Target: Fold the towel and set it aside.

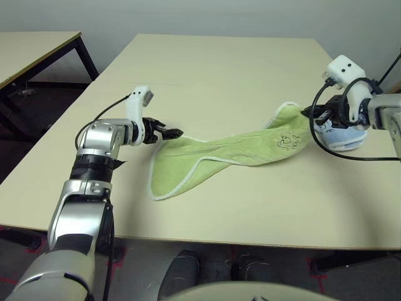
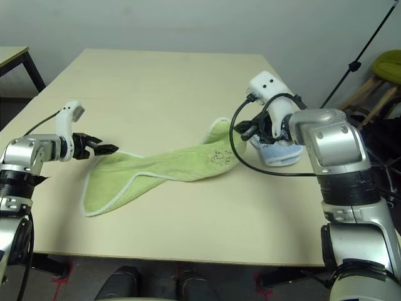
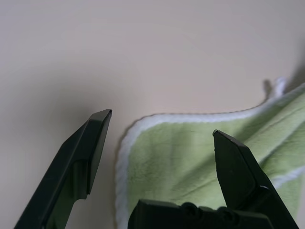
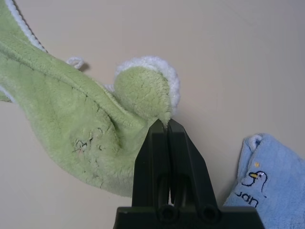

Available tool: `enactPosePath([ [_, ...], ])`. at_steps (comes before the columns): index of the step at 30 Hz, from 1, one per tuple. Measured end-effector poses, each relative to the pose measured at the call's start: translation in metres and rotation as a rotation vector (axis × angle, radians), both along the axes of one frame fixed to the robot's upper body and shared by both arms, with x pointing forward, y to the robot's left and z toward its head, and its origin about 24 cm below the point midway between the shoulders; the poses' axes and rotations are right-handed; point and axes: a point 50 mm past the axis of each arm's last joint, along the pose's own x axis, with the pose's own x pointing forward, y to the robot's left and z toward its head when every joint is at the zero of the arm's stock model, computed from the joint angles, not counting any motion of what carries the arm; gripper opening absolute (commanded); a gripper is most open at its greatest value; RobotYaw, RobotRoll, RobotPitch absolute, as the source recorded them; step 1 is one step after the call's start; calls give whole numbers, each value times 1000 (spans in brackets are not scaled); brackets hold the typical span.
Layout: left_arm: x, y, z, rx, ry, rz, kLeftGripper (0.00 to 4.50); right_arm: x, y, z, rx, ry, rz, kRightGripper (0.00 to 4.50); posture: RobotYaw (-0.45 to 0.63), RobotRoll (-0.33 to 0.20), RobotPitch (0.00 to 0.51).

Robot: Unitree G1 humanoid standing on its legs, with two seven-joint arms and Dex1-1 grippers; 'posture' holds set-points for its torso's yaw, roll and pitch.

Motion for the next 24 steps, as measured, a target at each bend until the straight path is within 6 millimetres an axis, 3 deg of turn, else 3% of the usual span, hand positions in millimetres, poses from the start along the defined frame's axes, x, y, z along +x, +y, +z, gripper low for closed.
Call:
enactPosePath([
  [5, 5, -4, -25, 31, 33, -3, 4485, -1, 3, 2, -3, -6, 10, 0, 31, 0, 69],
  [9, 11, -10, -27, 63, 2, -14, 4485, -2, 4, 3, -5, -12, 17, 0, 25, 0, 72],
  [18, 10, -4, -31, 207, -31, -102, 4485, -2, 4, 3, -5, -12, 19, 0, 31, 0, 71],
  [24, 9, -4, -29, 227, -18, -158, 2512, -1, 5, 1, 1, -11, 22, 0, 41, 0, 64],
])
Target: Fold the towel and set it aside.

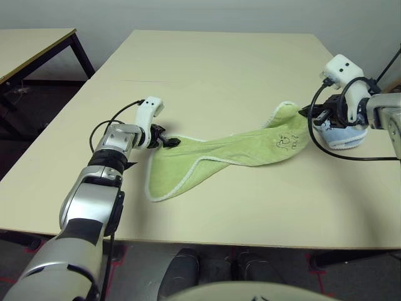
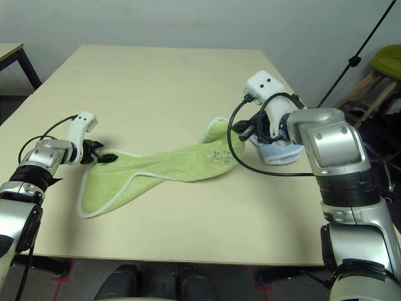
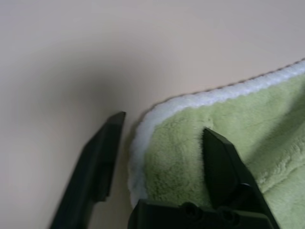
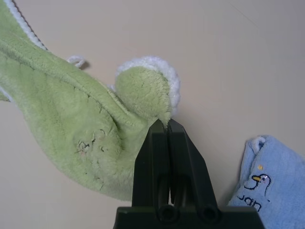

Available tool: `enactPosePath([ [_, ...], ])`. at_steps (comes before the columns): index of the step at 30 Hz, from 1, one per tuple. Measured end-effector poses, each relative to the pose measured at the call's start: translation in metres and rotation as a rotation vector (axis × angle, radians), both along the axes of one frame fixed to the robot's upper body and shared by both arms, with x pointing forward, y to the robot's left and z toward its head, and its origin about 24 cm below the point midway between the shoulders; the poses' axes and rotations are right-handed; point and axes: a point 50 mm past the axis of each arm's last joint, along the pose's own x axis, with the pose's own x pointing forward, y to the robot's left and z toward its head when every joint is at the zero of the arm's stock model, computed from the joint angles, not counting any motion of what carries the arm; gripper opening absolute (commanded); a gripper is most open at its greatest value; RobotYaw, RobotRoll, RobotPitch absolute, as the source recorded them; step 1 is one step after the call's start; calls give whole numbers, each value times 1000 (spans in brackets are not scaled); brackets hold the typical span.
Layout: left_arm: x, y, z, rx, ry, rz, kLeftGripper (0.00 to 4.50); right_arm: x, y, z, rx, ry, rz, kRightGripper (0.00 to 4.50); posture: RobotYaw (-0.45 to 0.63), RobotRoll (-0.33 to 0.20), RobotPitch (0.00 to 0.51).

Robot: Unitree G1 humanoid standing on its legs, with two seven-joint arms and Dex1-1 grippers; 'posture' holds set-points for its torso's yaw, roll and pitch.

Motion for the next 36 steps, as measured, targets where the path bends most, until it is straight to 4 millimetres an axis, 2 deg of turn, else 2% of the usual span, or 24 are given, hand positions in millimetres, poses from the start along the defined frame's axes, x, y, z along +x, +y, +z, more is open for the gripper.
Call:
enactPosePath([
  [7, -1, -2, 3, -23, 32, -32, 114, 3, -2, -4, -3, 4, 2, 0, 49, 0, 59],
  [15, -7, -6, 33, -115, 83, -143, 51, 7, -11, -18, -55, 67, 31, 0, 62, 0, 57],
  [18, 1, -5, 47, -106, 20, -115, 51, 21, -18, -24, -59, 67, 11, 0, 69, 0, 56],
  [22, 17, 0, 77, -78, -142, -48, 51, 48, -22, -18, -99, -19, -42, 0, 71, 0, 57],
  [25, 28, 4, 100, -63, -297, 34, 51, 69, -20, -5, -137, -170, -107, 0, 78, 0, 56],
  [29, 39, 8, 139, -115, -550, 165, 51, 88, -10, 29, -63, -436, -206, 0, 83, 0, 58],
  [33, 39, 9, 184, -211, -791, 213, 51, 89, -11, 80, 167, -651, -294, 0, 81, 0, 61],
  [34, 37, 11, 189, -231, -823, 214, 51, 86, -12, 88, 244, -671, -291, 0, 81, 0, 61],
  [36, 34, 16, 189, -255, -838, 213, 51, 82, -19, 89, 352, -658, -262, 0, 73, 0, 67],
])
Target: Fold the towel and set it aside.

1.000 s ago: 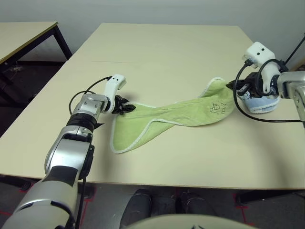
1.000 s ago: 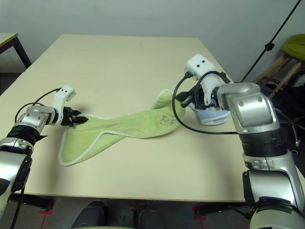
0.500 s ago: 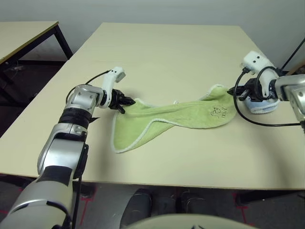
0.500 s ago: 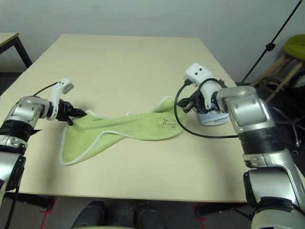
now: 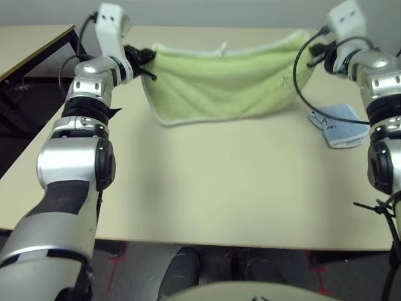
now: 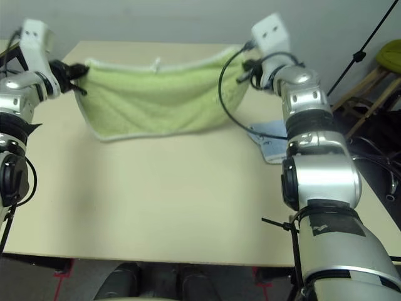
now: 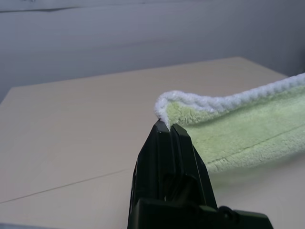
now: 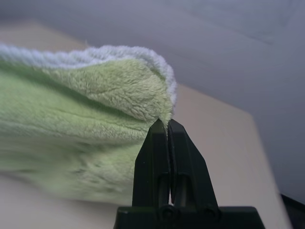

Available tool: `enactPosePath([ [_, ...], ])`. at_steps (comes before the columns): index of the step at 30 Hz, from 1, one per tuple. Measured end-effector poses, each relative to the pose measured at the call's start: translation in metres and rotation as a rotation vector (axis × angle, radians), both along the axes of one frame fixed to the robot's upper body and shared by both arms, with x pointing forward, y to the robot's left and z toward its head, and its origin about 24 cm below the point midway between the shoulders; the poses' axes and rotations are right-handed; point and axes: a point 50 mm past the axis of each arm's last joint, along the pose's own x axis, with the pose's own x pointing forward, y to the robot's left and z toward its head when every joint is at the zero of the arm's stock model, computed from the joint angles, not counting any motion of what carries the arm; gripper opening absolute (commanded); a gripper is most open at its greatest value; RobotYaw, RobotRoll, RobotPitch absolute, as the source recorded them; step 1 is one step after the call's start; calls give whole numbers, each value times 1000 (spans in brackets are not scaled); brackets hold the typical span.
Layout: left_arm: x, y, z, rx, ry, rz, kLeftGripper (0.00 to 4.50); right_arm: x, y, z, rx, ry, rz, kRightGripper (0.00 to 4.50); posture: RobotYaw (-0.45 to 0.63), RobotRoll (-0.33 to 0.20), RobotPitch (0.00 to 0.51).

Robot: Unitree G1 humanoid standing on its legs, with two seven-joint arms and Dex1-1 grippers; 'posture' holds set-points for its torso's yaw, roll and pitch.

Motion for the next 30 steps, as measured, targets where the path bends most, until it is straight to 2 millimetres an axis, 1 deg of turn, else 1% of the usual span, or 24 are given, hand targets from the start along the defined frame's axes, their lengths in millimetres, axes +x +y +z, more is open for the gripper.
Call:
enactPosePath([
  [2, -4, 5, -11, 2, 12, -26, 51, -5, -8, -16, 26, 43, 62, 0, 73, 0, 69],
  [3, -6, 9, -25, 3, 46, -38, 51, -8, -13, -34, 27, 91, 91, 0, 73, 0, 71],
  [5, -14, 15, -64, -19, 154, -69, 51, -18, -22, -78, 27, 217, 138, 0, 74, 0, 74],
  [6, -19, 16, -89, -42, 237, -87, 51, -26, -27, -106, 31, 307, 153, 0, 72, 0, 77],
  [7, -27, 16, -114, -61, 315, -105, 51, -37, -30, -133, 33, 393, 173, 0, 72, 0, 77],
  [9, -46, 18, -155, -90, 462, -119, 51, -59, -35, -175, 61, 553, 199, 0, 70, 0, 80],
  [10, -54, 17, -168, -100, 520, -125, 51, -69, -36, -189, 70, 617, 208, 0, 70, 0, 81],
  [11, -60, 16, -174, -109, 549, -134, 51, -76, -38, -195, 71, 656, 218, 0, 72, 0, 82],
  [13, -69, 13, -172, -93, 563, -164, 51, -89, -41, -195, 43, 695, 240, 0, 72, 0, 82],
  [15, -79, 17, -169, -60, 590, -179, 51, -101, -47, -191, 2, 731, 252, 0, 72, 0, 82],
  [18, -94, 23, -167, -53, 652, -225, 51, -116, -52, -190, -72, 795, 285, 0, 75, 0, 80],
  [22, -122, 29, -172, -3, 816, -320, 51, -140, -64, -190, -154, 906, 319, 0, 72, 0, 80],
  [24, -136, 39, -171, 26, 918, -322, 51, -150, -73, -185, -182, 970, 310, 0, 71, 0, 80],
  [25, -140, 42, -170, 31, 949, -325, 51, -152, -76, -183, -186, 988, 311, 0, 71, 0, 80],
  [27, -145, 41, -165, 38, 991, -354, 51, -155, -77, -179, -192, 1005, 330, 0, 72, 0, 79],
  [30, -143, 36, -163, 44, 1004, -370, 51, -150, -76, -177, -217, 993, 327, 0, 70, 0, 80],
])
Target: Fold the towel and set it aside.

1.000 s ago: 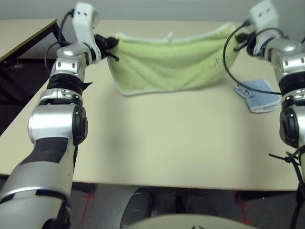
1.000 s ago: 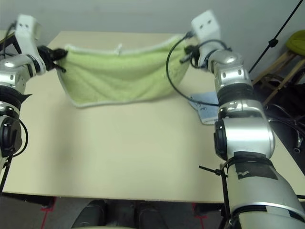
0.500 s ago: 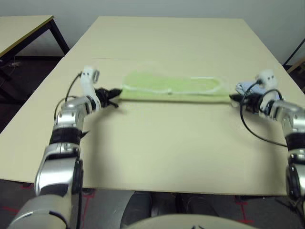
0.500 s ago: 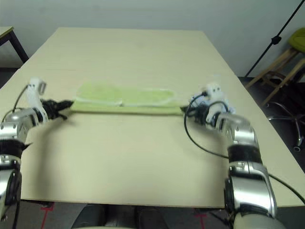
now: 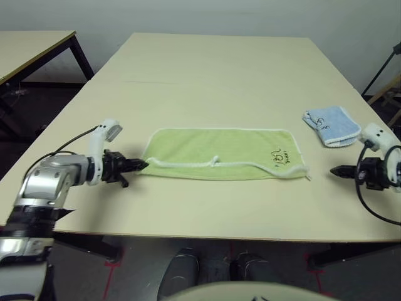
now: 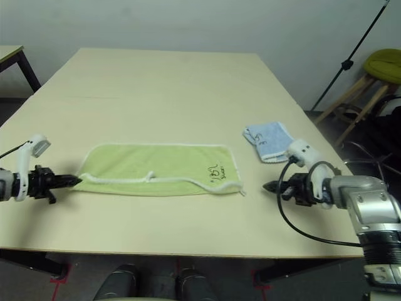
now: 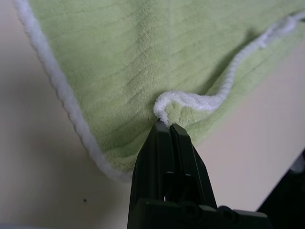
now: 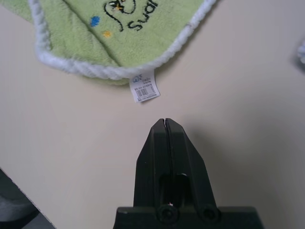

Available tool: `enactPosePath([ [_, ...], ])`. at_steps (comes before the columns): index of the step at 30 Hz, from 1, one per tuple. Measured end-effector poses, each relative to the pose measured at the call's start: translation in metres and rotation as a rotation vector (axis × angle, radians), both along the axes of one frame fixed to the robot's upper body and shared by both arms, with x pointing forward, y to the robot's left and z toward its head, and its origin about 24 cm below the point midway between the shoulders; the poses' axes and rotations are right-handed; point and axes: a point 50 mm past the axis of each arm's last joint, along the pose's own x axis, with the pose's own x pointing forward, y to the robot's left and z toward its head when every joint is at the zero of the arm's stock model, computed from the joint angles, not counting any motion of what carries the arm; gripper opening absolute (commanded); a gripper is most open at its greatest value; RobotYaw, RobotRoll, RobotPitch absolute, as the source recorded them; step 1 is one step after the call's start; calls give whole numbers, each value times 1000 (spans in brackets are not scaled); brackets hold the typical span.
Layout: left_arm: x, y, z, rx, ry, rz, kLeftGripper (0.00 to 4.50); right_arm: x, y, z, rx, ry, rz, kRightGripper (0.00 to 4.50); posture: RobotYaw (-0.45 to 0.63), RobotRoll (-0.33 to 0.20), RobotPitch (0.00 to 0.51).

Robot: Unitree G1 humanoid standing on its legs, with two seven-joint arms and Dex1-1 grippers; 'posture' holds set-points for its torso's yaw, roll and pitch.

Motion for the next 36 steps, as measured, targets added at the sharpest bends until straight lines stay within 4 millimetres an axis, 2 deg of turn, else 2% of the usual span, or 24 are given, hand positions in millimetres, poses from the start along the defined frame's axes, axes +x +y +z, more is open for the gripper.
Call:
enactPosePath([
  [5, 34, -15, 2, 15, -168, 55, 51, 26, 11, 1, -6, -122, 1, 0, 69, 0, 76],
  [13, 40, -19, 0, 8, -188, 64, 51, 32, 18, -4, -7, -138, 18, 0, 74, 0, 75],
  [16, 40, -19, 0, 7, -188, 64, 0, 31, 19, -2, -30, -167, 53, 601, 80, 0, 78],
  [19, 39, -19, -1, 6, -185, 66, 0, 22, 22, 3, -49, -155, 149, 1683, 83, 0, 80],
  [24, 37, -17, -5, -1, -172, 72, 0, 11, 32, 28, -91, -160, 335, 3545, 92, 0, 80],
  [27, 36, -17, -4, -7, -173, 71, 0, 6, 34, 37, -148, -166, 426, 4470, 97, 0, 79],
  [31, 36, -15, -2, -9, -180, 79, 0, 1, 34, 42, -226, -162, 516, 4470, 99, 0, 77],
  [36, 36, -15, -2, -11, -181, 79, 0, 2, 39, 33, -276, -163, 580, 4470, 99, 0, 74],
])
